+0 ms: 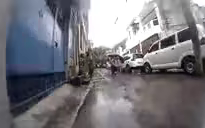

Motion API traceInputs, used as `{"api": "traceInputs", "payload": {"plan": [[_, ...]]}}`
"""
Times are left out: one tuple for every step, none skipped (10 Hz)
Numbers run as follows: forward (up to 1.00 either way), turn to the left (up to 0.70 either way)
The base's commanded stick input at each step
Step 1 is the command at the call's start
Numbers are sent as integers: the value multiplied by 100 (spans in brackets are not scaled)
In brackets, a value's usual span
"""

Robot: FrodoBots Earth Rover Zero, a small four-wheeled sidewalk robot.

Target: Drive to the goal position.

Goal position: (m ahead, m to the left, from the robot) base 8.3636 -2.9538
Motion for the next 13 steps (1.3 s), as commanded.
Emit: {"api": "traceInputs", "payload": {"plan": [[99, 0], [99, 0], [99, 0], [99, 0], [99, 0], [99, -6], [99, -39], [99, -39], [99, -39], [99, 0], [99, 0], [99, 0], [99, 0]]}}
